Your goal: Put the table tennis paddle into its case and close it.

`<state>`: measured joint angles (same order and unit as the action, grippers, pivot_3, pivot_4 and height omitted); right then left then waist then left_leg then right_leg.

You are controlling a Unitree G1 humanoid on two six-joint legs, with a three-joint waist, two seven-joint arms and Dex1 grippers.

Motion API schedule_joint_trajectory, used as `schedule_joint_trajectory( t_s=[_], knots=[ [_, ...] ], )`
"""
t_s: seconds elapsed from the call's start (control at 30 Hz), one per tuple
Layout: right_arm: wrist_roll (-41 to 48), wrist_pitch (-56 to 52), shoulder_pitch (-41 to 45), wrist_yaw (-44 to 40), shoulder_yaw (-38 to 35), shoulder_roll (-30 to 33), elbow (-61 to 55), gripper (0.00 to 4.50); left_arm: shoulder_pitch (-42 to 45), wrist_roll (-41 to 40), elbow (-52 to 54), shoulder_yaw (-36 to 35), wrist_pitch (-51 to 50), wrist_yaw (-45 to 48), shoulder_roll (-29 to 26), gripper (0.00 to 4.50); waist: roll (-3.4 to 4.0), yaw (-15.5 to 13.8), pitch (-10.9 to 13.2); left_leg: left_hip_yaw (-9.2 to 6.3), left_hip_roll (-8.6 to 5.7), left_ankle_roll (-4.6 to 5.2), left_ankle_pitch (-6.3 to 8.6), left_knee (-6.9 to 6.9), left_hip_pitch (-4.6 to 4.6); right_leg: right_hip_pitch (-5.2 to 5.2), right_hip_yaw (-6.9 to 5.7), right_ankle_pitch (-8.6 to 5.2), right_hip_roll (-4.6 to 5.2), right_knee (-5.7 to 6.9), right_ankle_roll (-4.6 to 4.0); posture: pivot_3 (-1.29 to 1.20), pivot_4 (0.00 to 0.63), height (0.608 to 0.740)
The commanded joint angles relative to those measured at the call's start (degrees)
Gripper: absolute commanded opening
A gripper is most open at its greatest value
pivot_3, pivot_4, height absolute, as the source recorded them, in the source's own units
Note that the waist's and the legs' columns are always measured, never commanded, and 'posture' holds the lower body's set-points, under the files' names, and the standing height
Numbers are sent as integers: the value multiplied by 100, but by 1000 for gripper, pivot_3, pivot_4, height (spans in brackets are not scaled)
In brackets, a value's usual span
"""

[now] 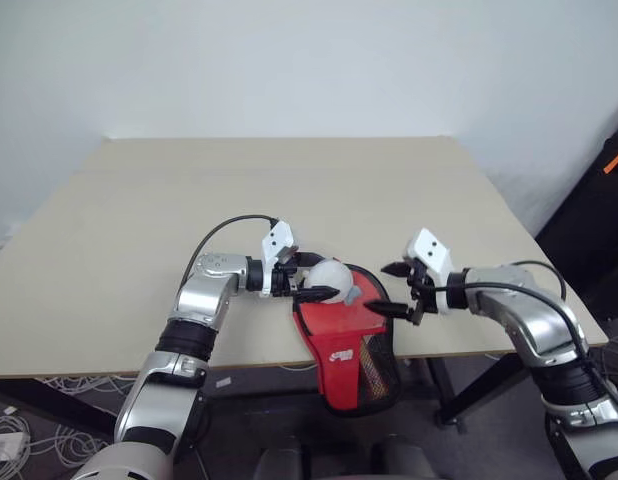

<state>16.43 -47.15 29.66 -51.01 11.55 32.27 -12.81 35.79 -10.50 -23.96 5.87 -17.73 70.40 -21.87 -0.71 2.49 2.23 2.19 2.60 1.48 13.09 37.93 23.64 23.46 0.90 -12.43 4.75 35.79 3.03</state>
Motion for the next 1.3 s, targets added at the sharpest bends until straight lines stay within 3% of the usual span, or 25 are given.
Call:
schedule_joint_trajectory(
  t_s=[0.03,0.13,0.3,0.47,0.87,1.3],
  knots=[
    [78,107,256,71,-199,-23,123,4489,95,-434,549,-317,-239,-132,-69,4332,-1,1,0,0,0,0,0,0,0,-1,0,0,0,-1,0,0,0,740],
    [52,189,402,162,-195,-79,353,4500,-30,-808,971,-486,-630,-171,-114,3638,-1,3,0,0,-1,0,0,-1,0,-2,0,0,0,-1,1,0,0,740],
    [-15,316,635,249,-106,-206,659,4500,-602,-1451,2070,-531,-1439,-167,-270,1942,4,12,3,2,1,0,0,-3,-2,1,4,1,-1,3,1,0,0,740],
    [-174,450,853,332,128,-405,972,4500,-1283,-1599,2744,-317,-1691,-156,-522,106,4,8,2,2,1,0,0,-2,-2,-1,4,1,-2,2,1,0,0,740],
    [-195,166,1293,322,594,-1130,1278,4500,-2118,-1171,2676,-12,-1130,-448,-938,12,8,5,4,3,2,-1,0,-6,-3,3,2,4,-1,3,-7,0,0,740],
    [-393,238,1148,569,873,-1523,1662,4500,-2144,-1223,2618,1,-1159,-496,-980,12,8,5,3,6,2,-1,0,-5,-2,4,0,5,1,5,-8,0,0,740]
  ],
)
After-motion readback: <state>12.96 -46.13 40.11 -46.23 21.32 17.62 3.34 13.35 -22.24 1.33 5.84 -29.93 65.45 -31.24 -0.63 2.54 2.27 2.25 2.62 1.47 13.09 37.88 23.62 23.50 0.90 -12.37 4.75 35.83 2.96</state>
